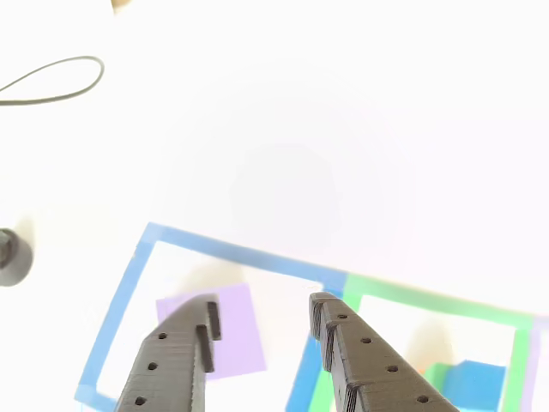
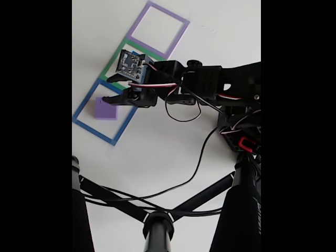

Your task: Tower of hanoi

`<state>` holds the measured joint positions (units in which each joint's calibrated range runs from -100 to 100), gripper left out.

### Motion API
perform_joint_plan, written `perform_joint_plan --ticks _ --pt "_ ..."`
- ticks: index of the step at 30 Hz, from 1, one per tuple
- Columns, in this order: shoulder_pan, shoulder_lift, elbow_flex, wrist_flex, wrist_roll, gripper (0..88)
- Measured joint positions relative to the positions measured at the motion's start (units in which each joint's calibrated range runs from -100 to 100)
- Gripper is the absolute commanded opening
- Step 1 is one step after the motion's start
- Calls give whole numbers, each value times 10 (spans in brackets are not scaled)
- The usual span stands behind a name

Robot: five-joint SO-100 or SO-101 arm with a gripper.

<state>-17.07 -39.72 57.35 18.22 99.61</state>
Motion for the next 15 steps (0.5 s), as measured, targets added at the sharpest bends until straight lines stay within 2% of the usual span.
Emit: perform_joint_plan --ticks 6,10,15 --pt "20 -62 -203 340 0 4" --pt "54 -64 -361 526 0 2" --pt "116 -66 -507 681 0 2"
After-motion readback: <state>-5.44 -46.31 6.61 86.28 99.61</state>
